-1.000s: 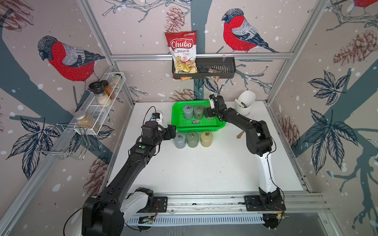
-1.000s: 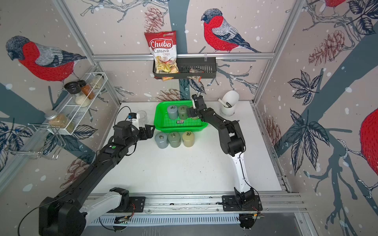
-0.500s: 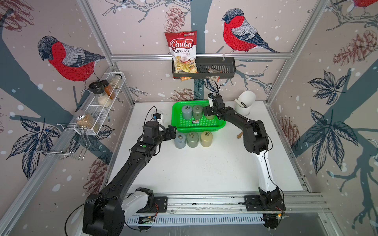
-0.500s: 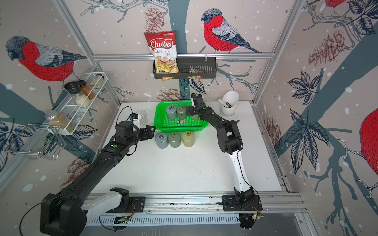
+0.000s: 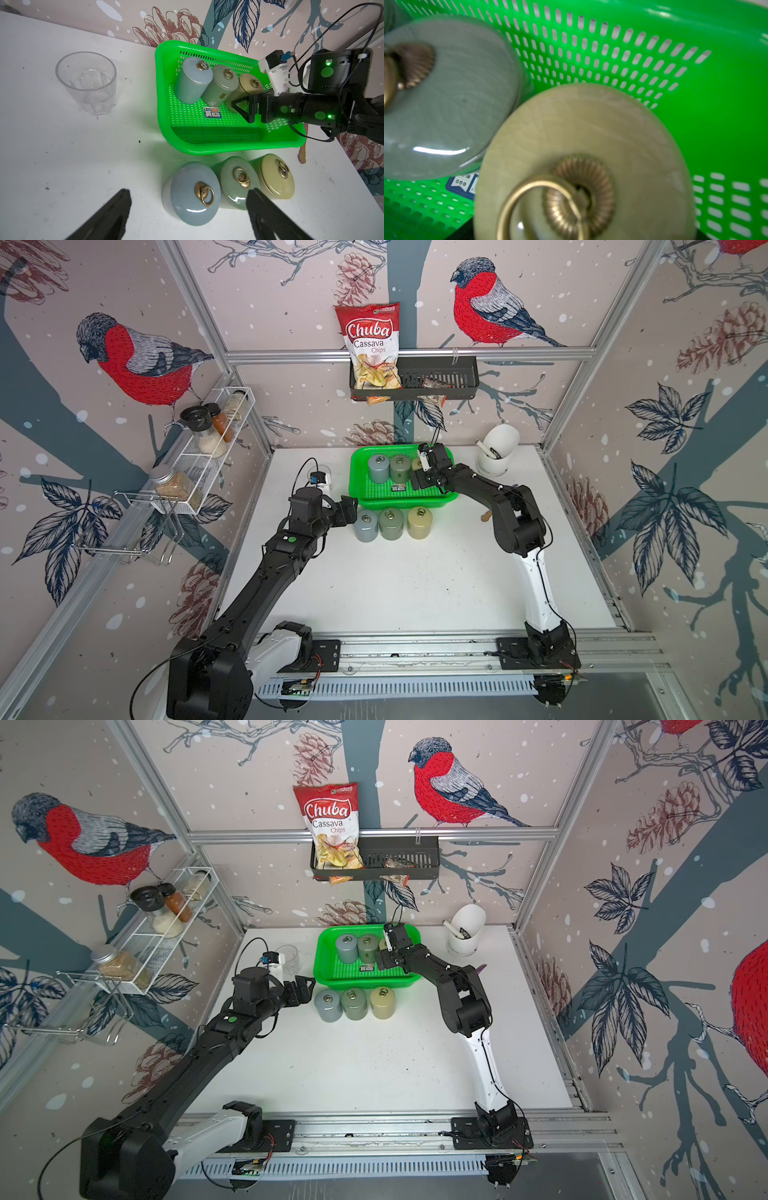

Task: Take the tea canister out of the basket
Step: Pick up the tea canister from the basket.

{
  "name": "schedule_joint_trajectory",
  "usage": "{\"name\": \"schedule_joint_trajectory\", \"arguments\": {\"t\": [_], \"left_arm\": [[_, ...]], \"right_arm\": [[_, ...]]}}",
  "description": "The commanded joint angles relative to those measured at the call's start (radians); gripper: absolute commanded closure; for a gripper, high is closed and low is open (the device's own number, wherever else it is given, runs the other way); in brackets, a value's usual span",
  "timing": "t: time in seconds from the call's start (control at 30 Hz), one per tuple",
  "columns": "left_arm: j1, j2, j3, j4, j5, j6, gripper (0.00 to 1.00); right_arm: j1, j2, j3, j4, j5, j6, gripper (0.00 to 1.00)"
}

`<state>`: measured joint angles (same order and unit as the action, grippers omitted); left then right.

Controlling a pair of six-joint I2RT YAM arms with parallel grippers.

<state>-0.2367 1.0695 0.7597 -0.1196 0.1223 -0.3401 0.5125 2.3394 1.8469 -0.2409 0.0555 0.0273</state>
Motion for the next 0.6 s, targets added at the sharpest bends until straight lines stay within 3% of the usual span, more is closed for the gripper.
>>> {"name": "schedule_joint_trajectory", "arguments": {"t": [0.0,0.47,0.57], "left_arm": [[-0.001,-0.008,-0.003,0.017,-0.006,0.008,0.09],[-0.001,-0.011,0.007,0.006,-0.020,0.019,0.08],[-0.001,-0.007,0.011,0.006,-0.019,0.019,0.08]], "right_arm": [[-0.002,-0.007,0.002,-0.012,0.045,0.013,0.00],[-0.013,0.070,0.121,-0.035,-0.001,-0.029,0.00],[-0.013,0.069,0.113,-0.038,-0.013,-0.032,0.05]]}}
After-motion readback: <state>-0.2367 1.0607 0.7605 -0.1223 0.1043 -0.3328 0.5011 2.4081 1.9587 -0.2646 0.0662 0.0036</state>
